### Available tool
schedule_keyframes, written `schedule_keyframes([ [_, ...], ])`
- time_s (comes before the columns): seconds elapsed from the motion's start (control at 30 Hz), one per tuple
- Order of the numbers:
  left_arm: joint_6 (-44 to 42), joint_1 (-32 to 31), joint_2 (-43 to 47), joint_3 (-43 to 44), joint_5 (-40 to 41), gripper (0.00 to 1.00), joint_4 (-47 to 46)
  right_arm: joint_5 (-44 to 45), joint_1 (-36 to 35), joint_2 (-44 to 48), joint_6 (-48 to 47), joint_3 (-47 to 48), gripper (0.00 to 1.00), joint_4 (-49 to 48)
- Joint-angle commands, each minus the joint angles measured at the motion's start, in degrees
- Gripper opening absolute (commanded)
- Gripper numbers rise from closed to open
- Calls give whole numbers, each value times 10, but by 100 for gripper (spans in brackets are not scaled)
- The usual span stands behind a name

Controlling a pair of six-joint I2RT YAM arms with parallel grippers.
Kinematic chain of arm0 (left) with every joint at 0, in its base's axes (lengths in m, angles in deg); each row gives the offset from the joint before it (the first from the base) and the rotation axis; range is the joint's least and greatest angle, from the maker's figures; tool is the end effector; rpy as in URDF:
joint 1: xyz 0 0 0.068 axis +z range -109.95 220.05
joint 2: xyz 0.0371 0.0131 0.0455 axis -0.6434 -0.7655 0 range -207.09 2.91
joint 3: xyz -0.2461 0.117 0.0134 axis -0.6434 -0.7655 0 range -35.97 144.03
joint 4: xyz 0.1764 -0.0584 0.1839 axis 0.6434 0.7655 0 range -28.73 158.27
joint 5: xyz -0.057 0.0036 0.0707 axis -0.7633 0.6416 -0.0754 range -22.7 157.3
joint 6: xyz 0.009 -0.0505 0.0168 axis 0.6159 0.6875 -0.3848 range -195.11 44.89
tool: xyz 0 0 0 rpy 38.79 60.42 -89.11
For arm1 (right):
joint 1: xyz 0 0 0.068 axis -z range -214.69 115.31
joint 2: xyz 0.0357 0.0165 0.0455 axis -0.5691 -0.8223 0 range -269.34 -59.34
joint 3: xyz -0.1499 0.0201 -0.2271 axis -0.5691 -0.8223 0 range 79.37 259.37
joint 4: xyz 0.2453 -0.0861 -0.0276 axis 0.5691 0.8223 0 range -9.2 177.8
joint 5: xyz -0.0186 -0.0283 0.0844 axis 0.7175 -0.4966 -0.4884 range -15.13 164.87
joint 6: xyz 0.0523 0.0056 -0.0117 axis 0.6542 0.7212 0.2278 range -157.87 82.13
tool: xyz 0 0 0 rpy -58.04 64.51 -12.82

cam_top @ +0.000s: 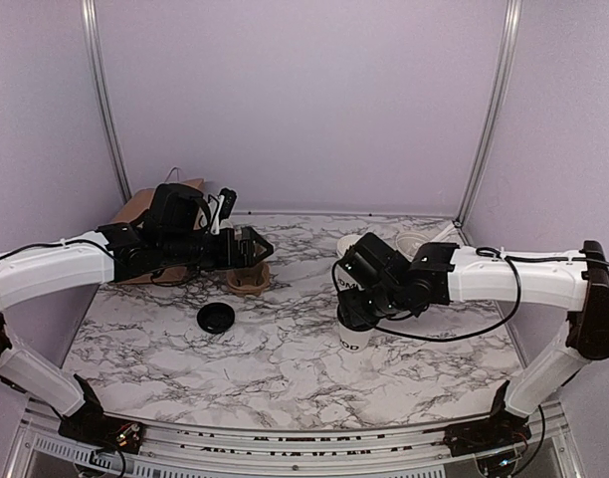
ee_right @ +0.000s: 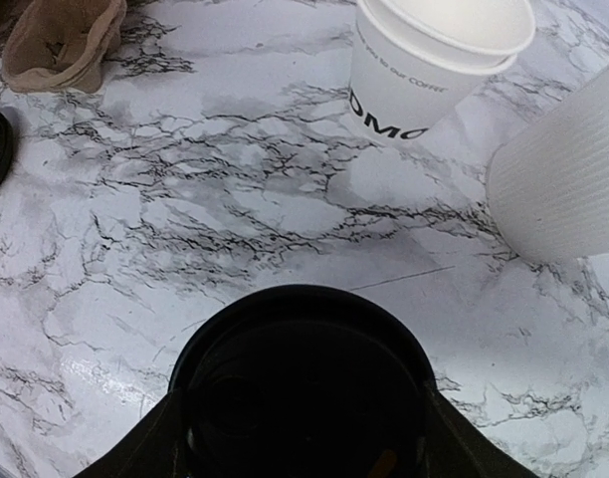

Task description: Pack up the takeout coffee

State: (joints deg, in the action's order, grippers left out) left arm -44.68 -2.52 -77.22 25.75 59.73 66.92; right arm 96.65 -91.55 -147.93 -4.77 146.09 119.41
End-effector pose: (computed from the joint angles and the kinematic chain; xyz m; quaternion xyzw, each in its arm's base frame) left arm 0.2368 -0.2239 0.3085 0.1242 0.8287 -0.3675 0.4035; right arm 0.1837 0.2575 0.2486 -0.1484 0.9392 0.0476 0.3061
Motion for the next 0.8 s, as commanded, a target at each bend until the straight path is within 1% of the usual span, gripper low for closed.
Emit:
schedule_keyframes([
  [0.0,-1,3,-12,19,-12,99,-6,17,17,37,23,-30,64,4],
  [0.27,0,3,-18,24,-18,99,-8,19,55,93,33,-96,64,-3],
  [0.5,1,3,-18,24,-22,99,-8,32,82,121,29,-125,64,2],
  [0.77,-1,2,-14,21,-22,99,-8,38,177,177,12,-166,64,7],
])
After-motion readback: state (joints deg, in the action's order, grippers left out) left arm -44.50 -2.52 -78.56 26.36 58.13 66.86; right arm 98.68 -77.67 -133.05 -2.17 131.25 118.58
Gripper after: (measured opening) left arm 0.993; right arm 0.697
